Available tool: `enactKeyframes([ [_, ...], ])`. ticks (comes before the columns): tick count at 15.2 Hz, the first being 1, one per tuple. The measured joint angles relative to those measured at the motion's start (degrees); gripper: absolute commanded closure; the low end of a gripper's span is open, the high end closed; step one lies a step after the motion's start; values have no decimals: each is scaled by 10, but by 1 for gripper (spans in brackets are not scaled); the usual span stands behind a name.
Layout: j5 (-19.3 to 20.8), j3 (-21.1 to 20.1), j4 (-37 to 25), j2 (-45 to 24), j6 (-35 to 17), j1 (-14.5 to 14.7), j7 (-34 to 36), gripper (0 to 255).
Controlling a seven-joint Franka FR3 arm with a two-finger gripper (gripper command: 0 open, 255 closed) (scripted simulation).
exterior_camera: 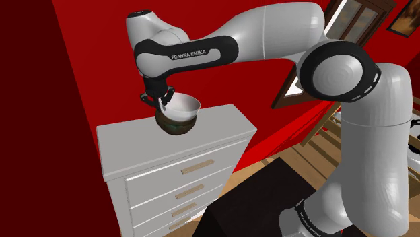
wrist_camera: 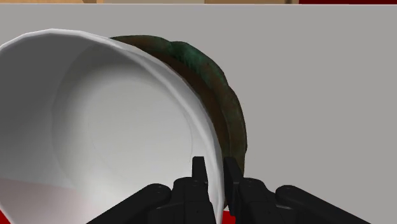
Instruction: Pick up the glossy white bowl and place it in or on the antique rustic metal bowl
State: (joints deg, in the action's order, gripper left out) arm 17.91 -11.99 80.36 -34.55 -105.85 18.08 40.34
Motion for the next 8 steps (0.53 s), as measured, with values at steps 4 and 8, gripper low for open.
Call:
enactKeyframes([
  [4,0,0,0,0,0,0,0,0],
  [8,0,0,0,0,0,0,0,0],
])
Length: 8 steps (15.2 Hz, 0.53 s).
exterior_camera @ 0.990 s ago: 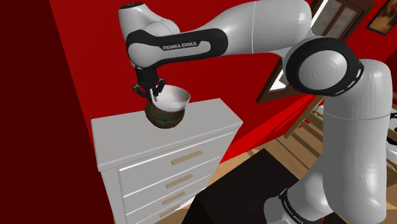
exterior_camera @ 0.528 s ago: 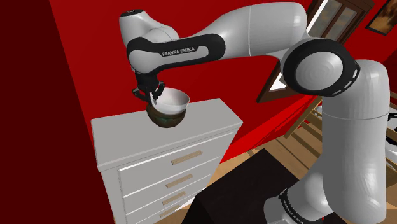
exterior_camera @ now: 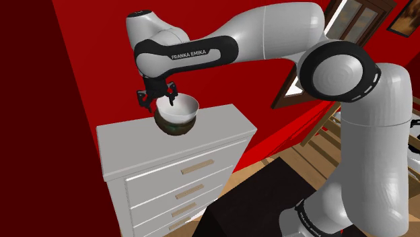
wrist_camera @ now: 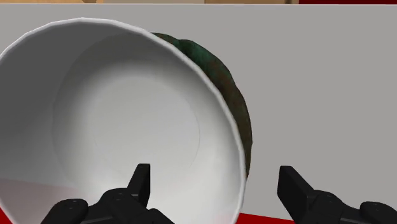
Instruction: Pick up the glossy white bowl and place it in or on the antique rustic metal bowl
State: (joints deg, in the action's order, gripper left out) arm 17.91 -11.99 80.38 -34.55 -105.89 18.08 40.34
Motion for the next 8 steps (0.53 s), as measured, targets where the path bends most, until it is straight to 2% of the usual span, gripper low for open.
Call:
enactKeyframes([
  [2,-1,-1,-7,1,8,2,0,0],
  [5,-4,-3,-56,-1,54,10,-5,0],
  [8,-5,-4,-64,4,67,11,-6,0],
])
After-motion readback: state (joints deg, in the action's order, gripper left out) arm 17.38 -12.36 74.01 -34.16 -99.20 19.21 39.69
